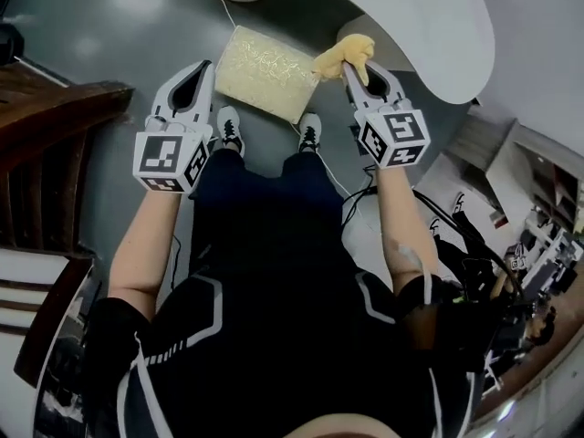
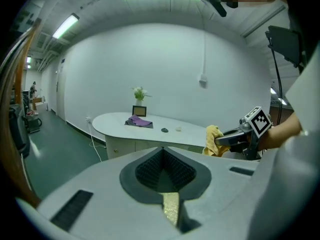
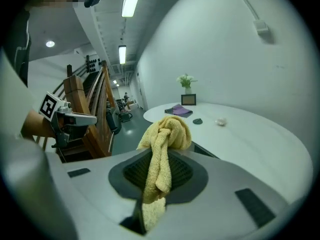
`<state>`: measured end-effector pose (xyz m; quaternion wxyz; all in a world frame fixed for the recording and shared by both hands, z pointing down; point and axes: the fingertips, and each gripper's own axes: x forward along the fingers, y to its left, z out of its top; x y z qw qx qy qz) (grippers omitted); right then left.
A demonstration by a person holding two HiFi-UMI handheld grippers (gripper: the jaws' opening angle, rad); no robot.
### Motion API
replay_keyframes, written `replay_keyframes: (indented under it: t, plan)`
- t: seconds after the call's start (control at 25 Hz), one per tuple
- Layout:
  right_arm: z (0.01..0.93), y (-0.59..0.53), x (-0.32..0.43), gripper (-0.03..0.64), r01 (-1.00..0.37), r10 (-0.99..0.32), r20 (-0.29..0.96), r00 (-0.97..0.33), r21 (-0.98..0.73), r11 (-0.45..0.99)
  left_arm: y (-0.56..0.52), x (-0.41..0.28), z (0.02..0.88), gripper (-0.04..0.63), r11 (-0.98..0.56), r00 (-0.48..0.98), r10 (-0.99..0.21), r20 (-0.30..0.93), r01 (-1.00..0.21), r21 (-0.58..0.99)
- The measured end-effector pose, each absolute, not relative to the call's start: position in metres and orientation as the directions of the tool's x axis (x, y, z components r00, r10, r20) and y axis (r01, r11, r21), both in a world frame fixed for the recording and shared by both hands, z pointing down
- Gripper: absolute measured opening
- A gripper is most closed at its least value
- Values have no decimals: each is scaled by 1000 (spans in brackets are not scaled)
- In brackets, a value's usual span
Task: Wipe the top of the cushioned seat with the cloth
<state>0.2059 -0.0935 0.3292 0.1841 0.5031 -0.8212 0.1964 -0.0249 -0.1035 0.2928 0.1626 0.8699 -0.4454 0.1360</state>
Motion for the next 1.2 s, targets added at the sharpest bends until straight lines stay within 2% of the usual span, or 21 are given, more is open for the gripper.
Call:
replay_keyframes:
  t: [0.32,0.48,0.72,0.88,1.2]
  plan:
    - [426,-106,238,64,-819,-611,582,-537,-185,544,-75,22,362,2,-374,417,-791,448,-909,187]
    - [484,-110,245,63,-794,-541,642,-543,-183,580,-70,44,402,2,-316,374,-797,475,-927,200]
    - [569,-100,240,64,-805,-477,712,-515,-211,555,-59,67,468,3,-308,394,-749,534,-919,246]
    - [627,-106,244,63,-849,-477,744,-467,-225,479,-60,77,522,2,-348,423,-706,567,-906,242]
    - [723,-113,249,63,-883,-449,804,-389,-186,430,-47,78,606,2,-330,420,-667,616,-907,262]
